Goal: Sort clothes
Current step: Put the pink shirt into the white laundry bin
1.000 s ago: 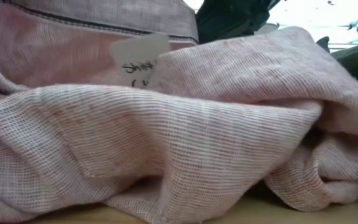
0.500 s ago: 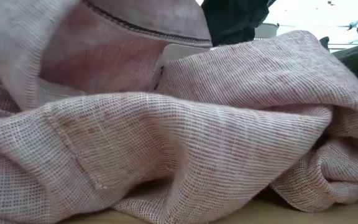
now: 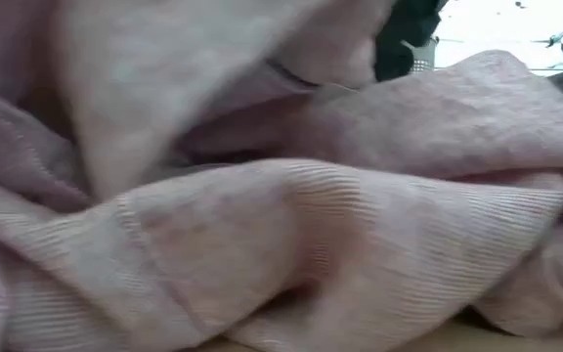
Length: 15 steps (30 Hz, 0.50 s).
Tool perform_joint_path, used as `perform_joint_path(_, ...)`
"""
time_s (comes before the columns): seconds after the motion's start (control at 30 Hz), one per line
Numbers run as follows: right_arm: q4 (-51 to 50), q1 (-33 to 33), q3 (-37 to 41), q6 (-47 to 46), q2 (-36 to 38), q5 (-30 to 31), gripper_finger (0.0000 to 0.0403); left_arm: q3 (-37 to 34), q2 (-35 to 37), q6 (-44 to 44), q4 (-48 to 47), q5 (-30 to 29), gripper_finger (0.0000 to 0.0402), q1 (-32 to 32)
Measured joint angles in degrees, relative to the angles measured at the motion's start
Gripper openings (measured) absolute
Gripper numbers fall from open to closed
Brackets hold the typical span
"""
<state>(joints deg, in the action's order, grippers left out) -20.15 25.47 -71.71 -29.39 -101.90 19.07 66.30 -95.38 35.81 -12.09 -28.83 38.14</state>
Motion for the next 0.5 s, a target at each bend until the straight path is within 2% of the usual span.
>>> perform_joint_path(0.2, -11.13, 0.07, -3.73, -8.17, 1.84, -2.57, 0.0168, 0.09, -2.02, -0.61, 1.24, 1.02, 0.0018, -2.83)
perform_joint_path(0.3, -16.21, 0.66, -5.86, -12.69, 2.77, -4.39, 0.017, 0.13, -4.28, -0.59, 1.41, 3.15, 0.0018, -4.36)
perform_joint_path(0.5, -22.8, 3.73, -7.27, -23.17, 4.53, -3.42, 0.0161, 0.13, -10.52, -0.83, 4.54, 6.42, 0.0019, -5.57)
